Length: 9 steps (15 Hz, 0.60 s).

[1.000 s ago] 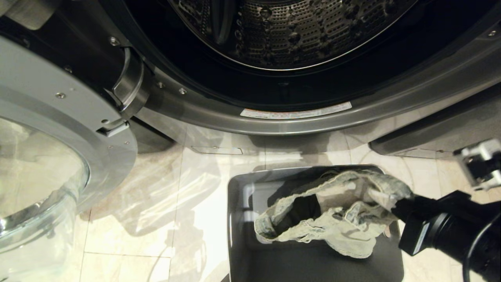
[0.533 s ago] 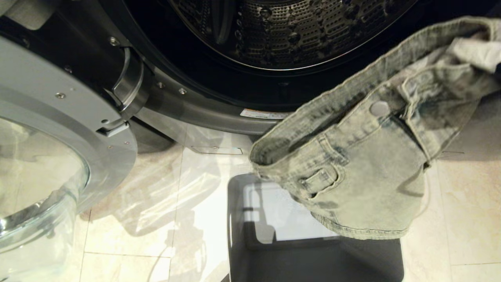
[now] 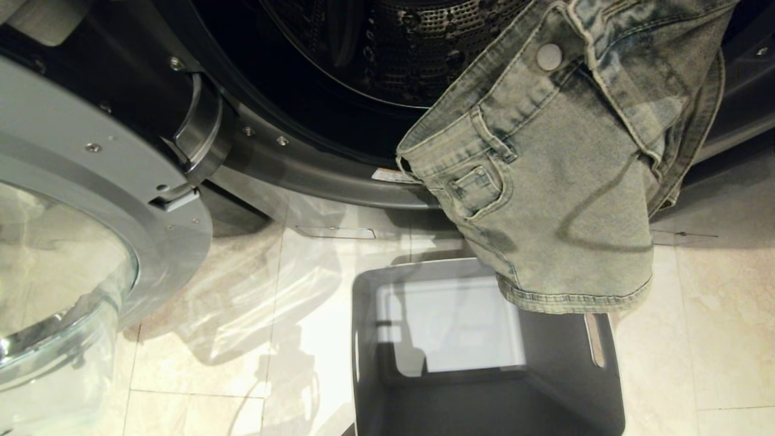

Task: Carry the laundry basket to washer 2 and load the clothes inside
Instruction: Place the clothes into the washing machine

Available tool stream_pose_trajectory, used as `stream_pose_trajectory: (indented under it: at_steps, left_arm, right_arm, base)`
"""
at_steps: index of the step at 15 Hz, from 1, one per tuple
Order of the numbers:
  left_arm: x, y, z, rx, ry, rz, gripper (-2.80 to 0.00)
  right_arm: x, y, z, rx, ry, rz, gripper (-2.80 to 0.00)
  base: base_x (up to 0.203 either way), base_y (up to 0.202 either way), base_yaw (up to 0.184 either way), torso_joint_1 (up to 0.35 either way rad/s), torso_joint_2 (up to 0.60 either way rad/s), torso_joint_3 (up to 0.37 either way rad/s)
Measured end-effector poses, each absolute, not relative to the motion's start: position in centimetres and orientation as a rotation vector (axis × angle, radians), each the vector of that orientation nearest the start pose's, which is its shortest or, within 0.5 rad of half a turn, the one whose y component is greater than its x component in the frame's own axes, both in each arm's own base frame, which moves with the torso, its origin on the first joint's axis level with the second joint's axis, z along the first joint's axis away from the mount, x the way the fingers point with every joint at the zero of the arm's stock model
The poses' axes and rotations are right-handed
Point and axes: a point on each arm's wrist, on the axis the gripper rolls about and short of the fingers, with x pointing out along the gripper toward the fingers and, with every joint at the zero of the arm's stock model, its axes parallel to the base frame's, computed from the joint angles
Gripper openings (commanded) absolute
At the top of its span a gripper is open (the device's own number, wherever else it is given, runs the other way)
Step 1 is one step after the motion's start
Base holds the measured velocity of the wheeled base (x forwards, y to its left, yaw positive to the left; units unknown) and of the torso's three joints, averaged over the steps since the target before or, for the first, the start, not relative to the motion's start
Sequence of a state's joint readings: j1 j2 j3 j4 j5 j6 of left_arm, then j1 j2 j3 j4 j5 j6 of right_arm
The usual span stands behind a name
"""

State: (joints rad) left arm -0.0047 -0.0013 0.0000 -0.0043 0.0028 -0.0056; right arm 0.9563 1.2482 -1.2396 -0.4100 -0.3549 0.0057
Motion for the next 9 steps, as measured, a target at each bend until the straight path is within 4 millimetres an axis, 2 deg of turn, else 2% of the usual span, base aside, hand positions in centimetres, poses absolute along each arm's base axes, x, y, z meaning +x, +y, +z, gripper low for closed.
stream_pose_trajectory:
  at_steps: [4, 9]
  left_arm:
    - [-2.3, 0.0, 7.6, -0.006, -0.006, -0.002, -2.80]
    - [-2.3, 0.0, 7.6, -0.005, -0.006, -0.002, -2.80]
  right_arm:
    - [10.6, 16.9, 38.9, 0.216, -0.296, 0.662, -2.80]
    - [12.7, 22.2, 37.0, 0.202, -0.337, 0.606, -2.80]
  base:
    - [0.000, 0.000, 0.000, 0.000, 0.00, 0.000]
    - [0.000, 0.000, 0.000, 0.000, 0.00, 0.000]
